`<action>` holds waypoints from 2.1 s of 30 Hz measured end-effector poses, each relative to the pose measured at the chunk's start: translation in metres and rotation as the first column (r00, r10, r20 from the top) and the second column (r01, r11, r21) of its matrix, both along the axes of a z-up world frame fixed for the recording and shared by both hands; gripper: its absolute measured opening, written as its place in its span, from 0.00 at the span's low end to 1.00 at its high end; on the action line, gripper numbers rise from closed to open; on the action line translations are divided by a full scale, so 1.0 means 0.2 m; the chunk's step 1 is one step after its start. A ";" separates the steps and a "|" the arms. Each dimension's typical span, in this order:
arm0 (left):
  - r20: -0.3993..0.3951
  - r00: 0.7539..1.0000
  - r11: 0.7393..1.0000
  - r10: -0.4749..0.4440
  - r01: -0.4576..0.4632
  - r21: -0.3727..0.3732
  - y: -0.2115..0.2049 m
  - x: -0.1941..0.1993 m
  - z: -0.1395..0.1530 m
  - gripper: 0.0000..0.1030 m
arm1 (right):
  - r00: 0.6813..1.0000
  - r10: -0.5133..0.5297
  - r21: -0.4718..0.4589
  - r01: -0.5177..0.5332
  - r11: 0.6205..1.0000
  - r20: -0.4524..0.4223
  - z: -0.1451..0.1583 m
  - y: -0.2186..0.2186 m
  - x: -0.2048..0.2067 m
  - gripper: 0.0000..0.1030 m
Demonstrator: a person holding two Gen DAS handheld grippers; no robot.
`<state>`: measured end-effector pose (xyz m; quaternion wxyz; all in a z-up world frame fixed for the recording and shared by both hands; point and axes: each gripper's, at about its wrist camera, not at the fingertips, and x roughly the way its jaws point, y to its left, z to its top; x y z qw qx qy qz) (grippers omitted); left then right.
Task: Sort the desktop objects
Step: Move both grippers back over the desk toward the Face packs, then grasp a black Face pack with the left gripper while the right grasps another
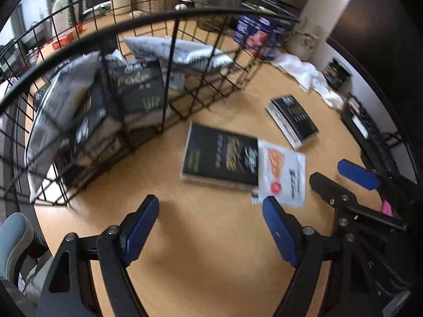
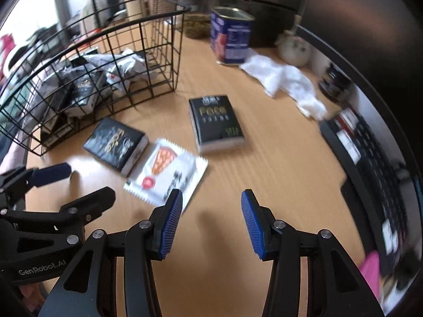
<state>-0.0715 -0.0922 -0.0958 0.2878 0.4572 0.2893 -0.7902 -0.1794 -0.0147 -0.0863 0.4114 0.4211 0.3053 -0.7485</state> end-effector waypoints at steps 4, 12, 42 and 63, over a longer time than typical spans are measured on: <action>0.012 0.999 0.999 0.035 -0.035 -0.006 0.00 -0.04 -0.01 0.80 | 0.998 0.060 -0.014 -0.060 0.998 0.006 -0.01 -0.08 -0.09 0.45; 0.028 1.000 0.999 0.009 -0.008 -0.050 0.01 -0.10 -0.01 0.80 | 0.994 0.114 -0.036 -0.114 0.993 -0.001 -0.06 -0.23 -0.19 0.46; 0.044 0.991 0.972 -0.127 0.134 -0.194 0.12 -0.23 -0.01 0.72 | 0.999 0.047 -0.021 -0.046 0.999 0.027 0.01 -0.10 -0.18 0.45; 0.071 0.821 0.803 -0.566 0.569 -0.176 0.38 -0.13 0.01 0.67 | 0.906 -0.422 0.085 0.418 0.904 0.035 -0.05 0.39 0.05 0.45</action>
